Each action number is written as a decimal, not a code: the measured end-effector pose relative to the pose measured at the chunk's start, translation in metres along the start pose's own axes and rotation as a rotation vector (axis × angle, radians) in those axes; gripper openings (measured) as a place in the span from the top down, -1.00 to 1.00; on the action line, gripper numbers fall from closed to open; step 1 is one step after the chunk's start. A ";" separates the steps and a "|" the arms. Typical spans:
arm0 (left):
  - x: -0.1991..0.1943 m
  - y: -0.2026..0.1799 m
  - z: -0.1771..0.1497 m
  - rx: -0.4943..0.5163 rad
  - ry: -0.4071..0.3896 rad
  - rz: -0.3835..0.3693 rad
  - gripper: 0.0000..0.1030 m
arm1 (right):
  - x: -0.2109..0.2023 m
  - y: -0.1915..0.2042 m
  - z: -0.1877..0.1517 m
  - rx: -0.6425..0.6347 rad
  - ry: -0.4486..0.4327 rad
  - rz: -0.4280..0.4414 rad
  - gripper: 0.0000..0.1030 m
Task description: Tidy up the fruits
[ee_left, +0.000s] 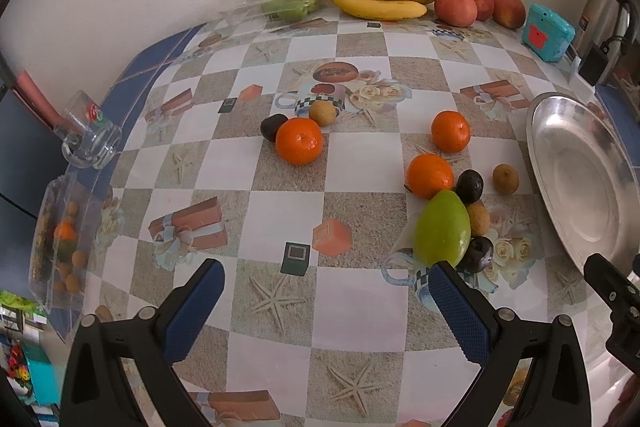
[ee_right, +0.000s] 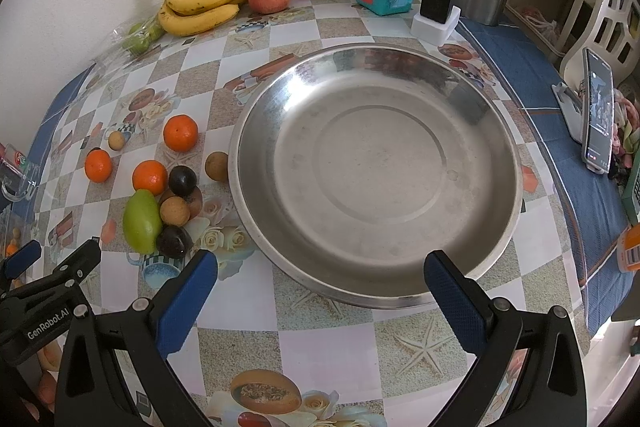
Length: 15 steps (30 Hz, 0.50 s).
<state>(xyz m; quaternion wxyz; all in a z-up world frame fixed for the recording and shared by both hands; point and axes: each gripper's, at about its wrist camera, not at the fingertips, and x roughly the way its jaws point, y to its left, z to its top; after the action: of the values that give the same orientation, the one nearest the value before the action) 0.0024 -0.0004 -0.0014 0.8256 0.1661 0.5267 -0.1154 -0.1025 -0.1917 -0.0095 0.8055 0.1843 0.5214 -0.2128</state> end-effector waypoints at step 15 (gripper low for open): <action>-0.017 0.017 0.061 -0.138 -0.024 -0.039 -1.00 | -0.034 0.035 0.039 -0.042 -0.146 0.104 -0.99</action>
<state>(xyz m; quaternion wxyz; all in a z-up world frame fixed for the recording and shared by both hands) 0.0517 -0.0088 0.0404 0.8390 0.0973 0.5264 -0.0970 -0.0664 -0.1774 0.0401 0.8551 0.1780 0.4554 -0.1724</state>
